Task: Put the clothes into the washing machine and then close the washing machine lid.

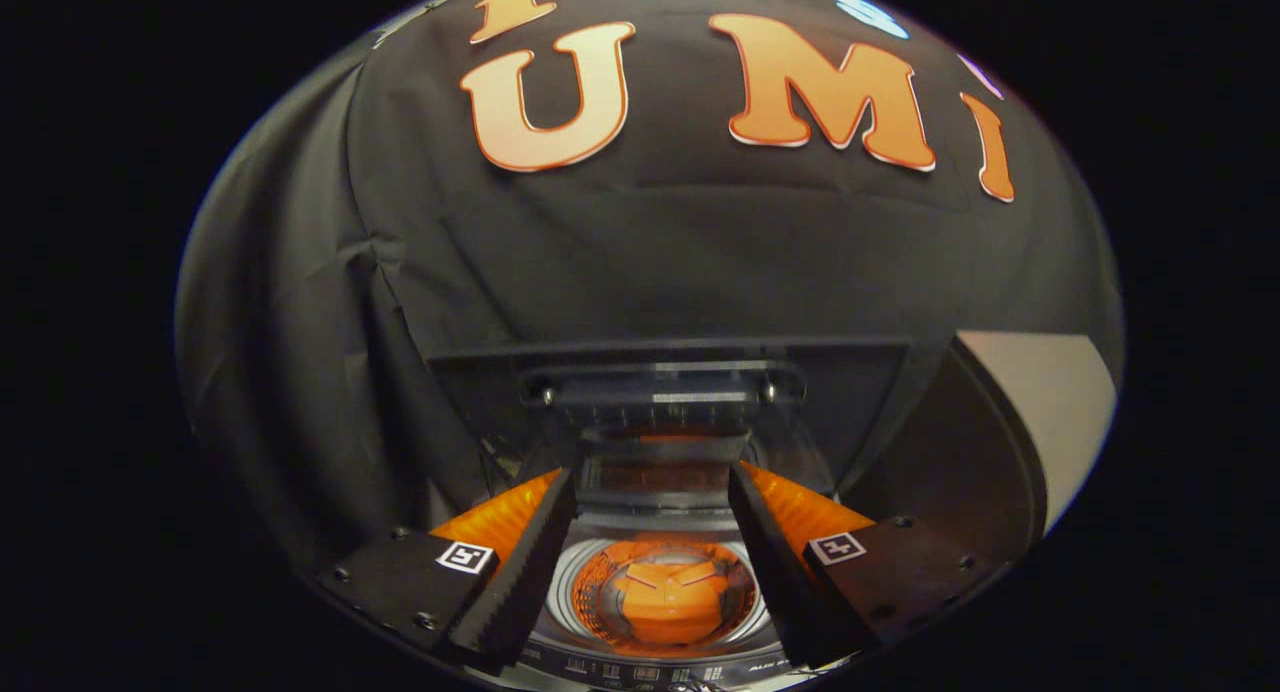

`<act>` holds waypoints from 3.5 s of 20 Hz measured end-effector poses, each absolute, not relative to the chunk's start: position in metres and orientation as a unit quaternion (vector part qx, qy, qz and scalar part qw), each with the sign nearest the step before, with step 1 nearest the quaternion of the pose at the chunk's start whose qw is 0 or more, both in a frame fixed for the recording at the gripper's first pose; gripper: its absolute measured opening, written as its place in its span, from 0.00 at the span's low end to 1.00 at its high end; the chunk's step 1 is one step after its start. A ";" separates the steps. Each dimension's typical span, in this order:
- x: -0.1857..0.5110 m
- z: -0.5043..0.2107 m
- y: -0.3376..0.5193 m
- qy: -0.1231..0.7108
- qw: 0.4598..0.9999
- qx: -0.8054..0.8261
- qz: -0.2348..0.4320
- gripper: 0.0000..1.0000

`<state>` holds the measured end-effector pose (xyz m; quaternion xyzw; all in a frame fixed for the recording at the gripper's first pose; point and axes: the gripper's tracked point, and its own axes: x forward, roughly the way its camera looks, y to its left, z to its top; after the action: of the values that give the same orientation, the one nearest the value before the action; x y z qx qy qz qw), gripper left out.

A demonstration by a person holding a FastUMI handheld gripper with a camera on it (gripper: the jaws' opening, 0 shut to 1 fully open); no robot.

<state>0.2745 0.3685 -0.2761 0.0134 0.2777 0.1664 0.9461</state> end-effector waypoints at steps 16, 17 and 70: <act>0.378 -0.247 0.376 0.252 0.956 0.009 0.148 0.99; 0.374 -0.246 0.378 0.251 0.957 0.007 0.149 0.99; 0.237 -0.356 0.353 0.213 0.967 0.005 0.143 0.99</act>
<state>0.2370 0.3527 -0.3559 0.0048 0.2134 0.1426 0.9665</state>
